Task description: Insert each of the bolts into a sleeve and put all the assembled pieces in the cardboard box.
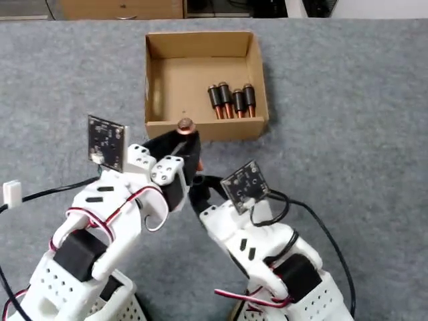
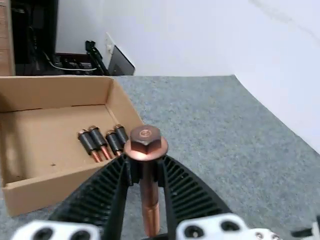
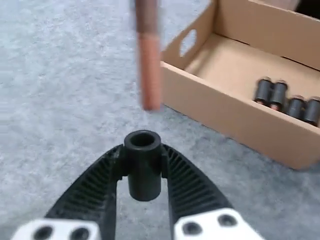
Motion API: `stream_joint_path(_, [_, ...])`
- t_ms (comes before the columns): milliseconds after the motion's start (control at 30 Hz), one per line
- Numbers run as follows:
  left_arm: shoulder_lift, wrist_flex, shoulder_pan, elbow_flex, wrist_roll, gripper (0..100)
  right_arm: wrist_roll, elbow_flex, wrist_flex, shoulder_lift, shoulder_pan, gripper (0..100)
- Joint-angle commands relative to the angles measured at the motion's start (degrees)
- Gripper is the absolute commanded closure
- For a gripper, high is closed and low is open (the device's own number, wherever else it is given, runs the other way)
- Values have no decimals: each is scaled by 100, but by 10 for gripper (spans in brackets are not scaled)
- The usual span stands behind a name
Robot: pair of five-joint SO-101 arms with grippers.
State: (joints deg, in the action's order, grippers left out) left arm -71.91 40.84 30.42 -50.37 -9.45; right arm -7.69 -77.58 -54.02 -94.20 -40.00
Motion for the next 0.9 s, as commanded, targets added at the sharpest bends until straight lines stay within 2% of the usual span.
stream_joint_path(0, [-13,-141,70,18,-79,982,-62,57,167,40,-259,997])
stream_joint_path(200, [-22,132,53,53,-70,982,-53,92,141,-136,-233,997])
stream_joint_path(367, [-347,325,-193,9,-79,982,-35,-4,114,-919,-233,997])
stream_joint_path(567, [-813,378,-176,-167,-79,982,-35,-558,-44,-1675,-242,997])
stream_joint_path(867, [-857,378,-167,-352,-404,982,-53,-602,-79,-1736,-242,997])
